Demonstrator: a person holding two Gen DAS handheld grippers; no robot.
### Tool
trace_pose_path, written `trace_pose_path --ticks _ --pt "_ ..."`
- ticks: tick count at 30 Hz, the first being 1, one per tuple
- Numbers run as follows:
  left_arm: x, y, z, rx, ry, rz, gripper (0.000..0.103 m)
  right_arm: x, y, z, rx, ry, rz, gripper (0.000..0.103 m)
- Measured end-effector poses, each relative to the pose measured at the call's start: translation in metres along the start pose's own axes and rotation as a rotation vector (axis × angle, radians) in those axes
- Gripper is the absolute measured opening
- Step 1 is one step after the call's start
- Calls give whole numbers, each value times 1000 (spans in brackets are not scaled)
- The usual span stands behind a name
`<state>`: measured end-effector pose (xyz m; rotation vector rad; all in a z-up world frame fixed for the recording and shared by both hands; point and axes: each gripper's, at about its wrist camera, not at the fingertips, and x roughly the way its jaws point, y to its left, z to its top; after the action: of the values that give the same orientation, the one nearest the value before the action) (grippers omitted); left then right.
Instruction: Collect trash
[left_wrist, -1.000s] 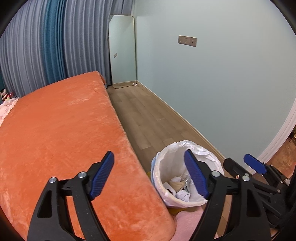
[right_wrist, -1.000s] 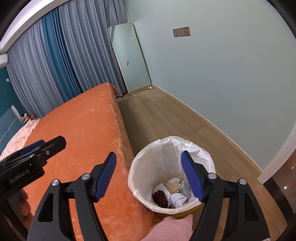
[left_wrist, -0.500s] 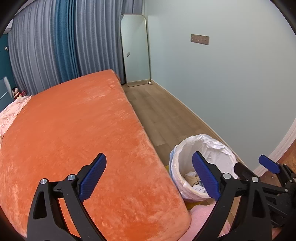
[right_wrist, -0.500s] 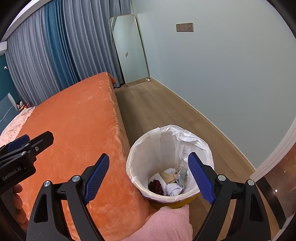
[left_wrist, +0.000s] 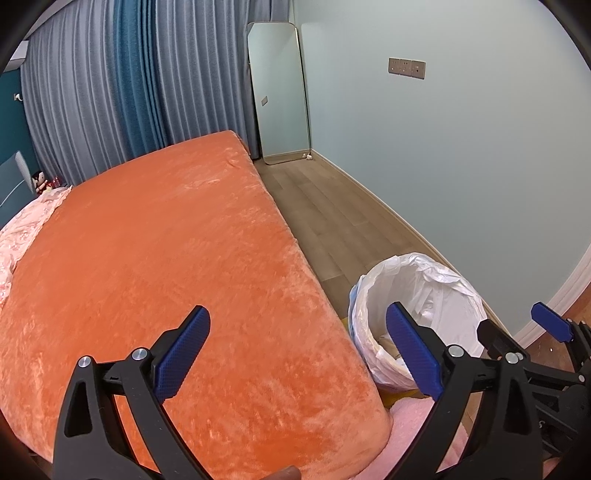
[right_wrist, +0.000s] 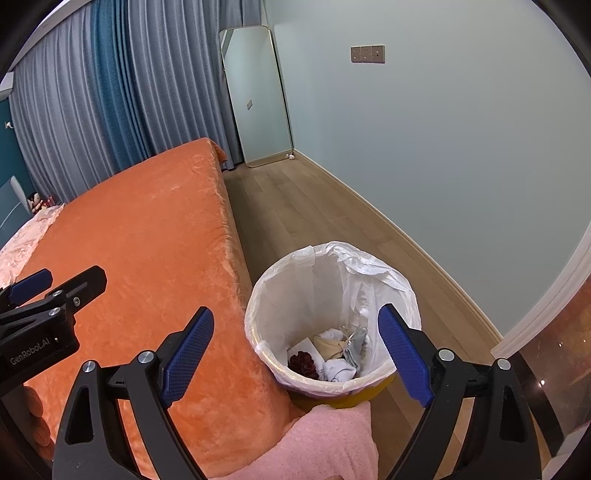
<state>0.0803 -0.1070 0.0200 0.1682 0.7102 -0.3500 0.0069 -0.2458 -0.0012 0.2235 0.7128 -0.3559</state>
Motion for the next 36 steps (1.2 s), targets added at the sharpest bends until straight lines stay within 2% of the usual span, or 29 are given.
trace_pose_path --ticks 2,3,4,23,36 --pt "2 -1 -2 -1 5 3 92 -1 -1 -1 2 -4 -6 87" --pt "3 -1 -2 -2 7 3 92 0 -2 -1 3 -2 -8 94" --pt "4 -1 -3 -3 11 2 92 1 -4 -1 6 0 -6 97" --pt "17 -7 -9 -4 39 19 92 7 -13 -5 23 0 -25 96" --pt "17 -7 -10 -4 25 36 92 7 -10 -4 8 -3 -28 96"
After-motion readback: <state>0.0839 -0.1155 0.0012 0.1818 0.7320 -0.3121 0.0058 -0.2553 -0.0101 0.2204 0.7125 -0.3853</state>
